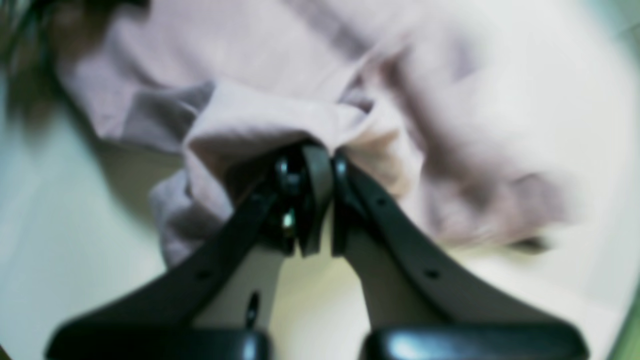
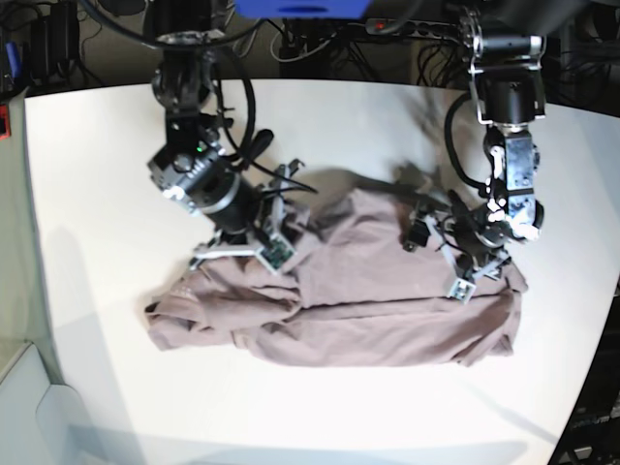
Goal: Layout the t-shirt on the table in an organized manner, then fold the t-shirt properly
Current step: 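Drag the grasped shirt edge with the right gripper away from the left gripper, then pull the shirt fabric with the right gripper to spread it open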
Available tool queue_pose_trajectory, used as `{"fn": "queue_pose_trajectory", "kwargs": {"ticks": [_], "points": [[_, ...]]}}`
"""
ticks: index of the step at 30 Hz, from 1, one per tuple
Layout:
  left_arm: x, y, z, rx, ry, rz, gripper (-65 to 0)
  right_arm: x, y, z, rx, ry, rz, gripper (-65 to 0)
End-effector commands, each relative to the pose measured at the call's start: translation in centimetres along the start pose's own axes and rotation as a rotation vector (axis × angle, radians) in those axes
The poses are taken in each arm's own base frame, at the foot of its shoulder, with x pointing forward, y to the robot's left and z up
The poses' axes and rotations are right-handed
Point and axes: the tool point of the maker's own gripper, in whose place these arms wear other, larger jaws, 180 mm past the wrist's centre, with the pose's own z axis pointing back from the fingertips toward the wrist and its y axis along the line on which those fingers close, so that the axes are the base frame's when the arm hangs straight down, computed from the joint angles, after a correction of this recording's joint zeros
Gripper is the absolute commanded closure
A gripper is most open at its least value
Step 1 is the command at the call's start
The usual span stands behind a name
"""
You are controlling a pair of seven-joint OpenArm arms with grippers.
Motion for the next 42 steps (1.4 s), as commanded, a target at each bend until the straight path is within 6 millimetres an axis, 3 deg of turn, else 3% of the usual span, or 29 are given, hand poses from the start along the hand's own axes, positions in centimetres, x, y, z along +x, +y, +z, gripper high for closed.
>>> {"fn": "queue_pose_trajectory", "kwargs": {"ticks": [1,4,6,13,16,20,25,30,34,38,42], "points": [[-1.6,0.2,0.0,0.011,0.079,-0.025,-60.3,1.1,-0.7,1.0,-0.027,-0.042,0.021,0.0],[-1.5,0.4,0.1,0.014,0.077,-0.026,-60.3,0.3,-0.8,2.7,-0.045,-0.030,0.049,0.0],[-1.5,0.4,0.1,0.014,0.075,-0.028,-60.3,-1.8,0.2,3.2,-0.023,0.020,0.054,0.0],[-1.5,0.6,0.2,0.013,0.074,-0.033,-60.2,-11.2,6.7,7.0,0.159,0.290,0.096,0.0],[-1.3,0.6,0.2,0.014,0.071,-0.034,-60.2,-13.2,9.6,8.7,0.242,0.345,0.111,0.0],[-1.0,0.7,0.2,0.016,0.066,-0.036,-60.3,-15.2,10.4,10.2,0.281,0.397,0.138,-0.2],[-0.7,0.5,0.2,0.014,0.057,-0.037,-60.3,-17.8,9.5,11.6,0.280,0.526,0.190,-19.0],[-0.8,0.5,0.2,0.013,0.058,-0.037,-60.3,-19.1,7.8,12.4,0.257,0.569,0.229,-35.7],[-1.1,0.4,0.2,0.013,0.065,-0.036,-60.3,-19.4,4.2,12.3,0.138,0.585,0.165,-37.3],[-1.9,0.2,0.3,0.009,0.078,-0.033,-60.3,-16.3,0.7,10.0,0.007,0.483,0.087,-37.5],[-2.7,0.1,0.3,0.007,0.091,-0.029,-60.3,-11.7,-0.3,7.0,-0.026,0.357,0.073,-37.5]]}}
